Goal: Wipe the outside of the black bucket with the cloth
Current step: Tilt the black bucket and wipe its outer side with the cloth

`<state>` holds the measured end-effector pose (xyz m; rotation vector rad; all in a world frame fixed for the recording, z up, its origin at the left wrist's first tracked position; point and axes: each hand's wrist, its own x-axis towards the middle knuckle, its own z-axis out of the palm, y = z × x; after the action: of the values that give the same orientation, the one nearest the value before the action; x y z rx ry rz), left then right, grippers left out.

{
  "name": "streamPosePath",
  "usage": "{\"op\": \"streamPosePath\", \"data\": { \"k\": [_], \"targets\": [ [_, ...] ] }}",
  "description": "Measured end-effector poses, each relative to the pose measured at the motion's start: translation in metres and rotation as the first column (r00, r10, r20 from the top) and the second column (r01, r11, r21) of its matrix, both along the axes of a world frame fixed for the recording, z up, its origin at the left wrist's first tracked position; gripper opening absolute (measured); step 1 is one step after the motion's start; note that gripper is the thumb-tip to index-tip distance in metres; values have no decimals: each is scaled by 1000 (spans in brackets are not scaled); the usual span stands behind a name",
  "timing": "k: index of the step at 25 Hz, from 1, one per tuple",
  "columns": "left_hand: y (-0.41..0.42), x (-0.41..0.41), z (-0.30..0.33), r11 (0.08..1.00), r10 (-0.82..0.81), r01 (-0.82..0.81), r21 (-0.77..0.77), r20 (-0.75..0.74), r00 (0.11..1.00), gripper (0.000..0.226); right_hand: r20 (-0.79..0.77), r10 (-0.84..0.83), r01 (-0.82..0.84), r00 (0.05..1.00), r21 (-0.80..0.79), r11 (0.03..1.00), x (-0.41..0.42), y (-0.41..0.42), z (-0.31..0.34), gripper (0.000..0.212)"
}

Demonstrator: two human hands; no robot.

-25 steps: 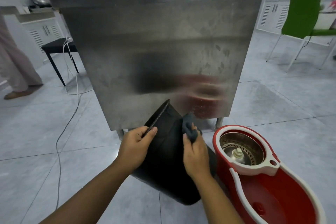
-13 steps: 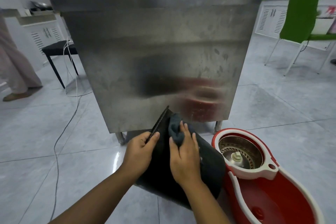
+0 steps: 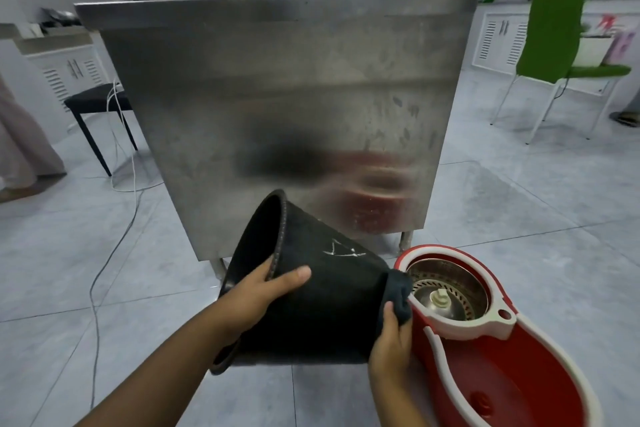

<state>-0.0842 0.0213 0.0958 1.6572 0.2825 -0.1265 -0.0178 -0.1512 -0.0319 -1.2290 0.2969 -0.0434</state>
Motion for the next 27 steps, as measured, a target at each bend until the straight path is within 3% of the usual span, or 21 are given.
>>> {"op": "streamPosePath", "data": {
  "k": [3, 6, 7, 9, 10, 13, 15, 17, 20, 23, 25, 27],
  "targets": [
    [14, 7, -5, 987, 129, -121, -111, 70, 989, 29, 42, 49, -48, 998, -18, 999, -15, 5, -2, 43],
    [35, 0, -11, 997, -37, 35, -71, -22, 999, 49, 185, 52, -21, 981, -166, 986, -19, 6, -15, 49],
    [35, -1, -13, 998, -36, 34, -47, -45, 998, 45, 222, 57, -7, 973, -219, 976, -18, 7, -18, 53],
    [20, 6, -17, 983, 181, -181, 8, -6, 983, 21, 242, 128, -48, 962, -308, 950, -19, 9, -19, 57],
    [11, 12, -21, 947, 310, -313, 71, 48, 950, 24, 236, 192, -100, 953, -354, 930, -22, 12, -19, 56],
    [-3, 20, -40, 839, 447, -487, 243, 205, 871, 37, 278, 436, -192, 856, -612, 767, -44, 30, -15, 60],
    [-2, 19, -46, 848, 433, -474, 235, 208, 877, 48, 349, 593, -93, 726, -803, 588, -57, 47, -4, 54],
    [0, 18, -44, 885, 383, -423, 196, 212, 899, 47, 321, 670, -68, 669, -872, 485, -53, 58, 17, 67],
    [1, 16, -39, 881, 343, -403, 248, 252, 905, 43, 265, 572, -128, 776, -822, 555, -15, 50, 36, 69],
    [6, 15, -38, 833, 448, -512, 209, 290, 846, 44, 159, 351, -126, 923, -737, 664, 13, 21, 17, 56],
    [7, 17, -37, 814, 476, -548, 193, 321, 819, 48, 201, 319, -92, 926, -700, 708, -5, 21, -3, 55],
    [3, 21, -40, 829, 435, -518, 211, 339, 834, 52, 251, 451, -137, 857, -732, 668, -43, 38, -6, 68]
  ]
}}
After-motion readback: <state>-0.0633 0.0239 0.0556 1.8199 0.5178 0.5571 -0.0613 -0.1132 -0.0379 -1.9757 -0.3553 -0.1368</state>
